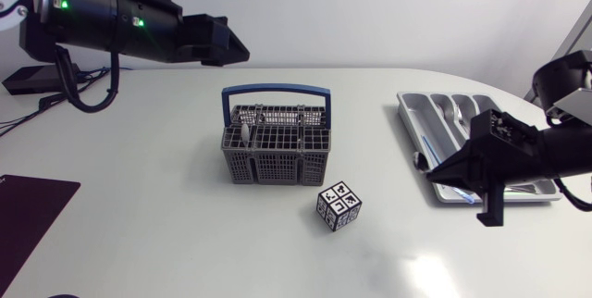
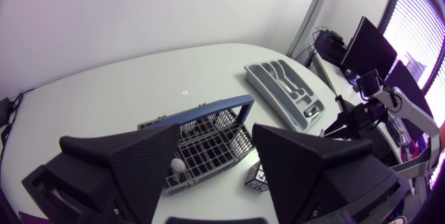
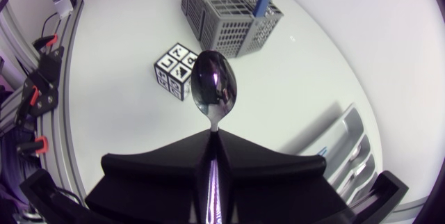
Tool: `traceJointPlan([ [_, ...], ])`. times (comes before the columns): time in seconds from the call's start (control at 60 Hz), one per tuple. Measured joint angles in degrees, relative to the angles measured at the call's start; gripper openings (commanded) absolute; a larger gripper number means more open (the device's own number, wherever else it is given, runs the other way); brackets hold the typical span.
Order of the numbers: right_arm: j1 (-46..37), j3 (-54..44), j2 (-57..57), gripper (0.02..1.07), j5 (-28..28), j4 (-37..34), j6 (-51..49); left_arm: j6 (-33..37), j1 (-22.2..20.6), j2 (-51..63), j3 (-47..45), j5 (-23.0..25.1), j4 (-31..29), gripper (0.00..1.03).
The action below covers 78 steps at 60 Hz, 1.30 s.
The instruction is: Transfer all utensils from the basket to the drawer tray.
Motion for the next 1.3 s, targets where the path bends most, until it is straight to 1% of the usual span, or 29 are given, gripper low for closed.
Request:
traceJointPlan([
  [0.1, -8.74, 1.75, 4.35, 0.09, -1.11, -3.50, -9.73, 1.07, 1.11, -0.66, -2.34, -0.46, 0.00, 0.73],
  [0.183, -14.95, 4.76, 8.85, 0.09, -1.11, -5.09, -16.79, 1.55, 1.29, -1.11, -3.91, -1.33, 0.00, 0.73],
  [0.267, -19.37, 8.09, 13.07, 0.09, -1.03, -5.46, -21.86, 2.10, 1.29, -1.75, -5.22, -1.70, 0.02, 0.73],
  [0.4, -24.61, 12.68, 20.11, 0.09, 1.27, -5.14, -29.42, 2.54, 1.29, -2.86, -6.71, -2.69, 0.02, 0.73],
  [0.617, -29.09, 17.40, 28.15, 0.09, 6.16, -2.38, -37.40, 2.56, 1.16, -4.76, -10.08, -4.28, 0.02, 0.73],
  [0.733, -29.79, 19.04, 30.67, 0.09, 9.62, -1.46, -40.50, 2.69, 0.94, -5.46, -11.08, -4.70, 0.02, 0.73],
  [0.983, -30.12, 18.95, 34.42, 0.10, 15.72, 2.32, -45.13, 2.73, 0.92, -6.36, -12.96, -5.57, 0.20, 0.73],
  [1.0, -30.12, 18.84, 34.56, 0.11, 16.02, 2.69, -45.35, 2.75, 0.87, -6.36, -13.11, -5.62, 0.20, 0.73],
  [1.033, -30.12, 18.64, 34.69, 0.17, 16.22, 3.30, -45.68, 2.84, 0.83, -6.36, -13.46, -5.81, 0.24, 0.73],
  [1.083, -30.12, 18.14, 34.77, 0.32, 16.94, 4.33, -46.16, 2.95, 0.68, -6.49, -13.92, -5.97, 0.26, 0.73],
  [1.133, -30.12, 17.29, 34.75, 0.44, 17.07, 6.08, -46.36, 2.97, 0.61, -6.71, -14.36, -5.97, 0.39, 0.73],
  [1.217, -30.10, 15.50, 34.49, 0.49, 17.11, 9.05, -46.36, 3.15, 0.63, -7.10, -14.75, -5.97, 0.50, 0.73],
  [1.3, -29.90, 13.94, 33.46, 0.53, 17.09, 10.05, -46.36, 3.56, 0.63, -7.63, -14.99, -5.99, 0.85, 0.73],
])
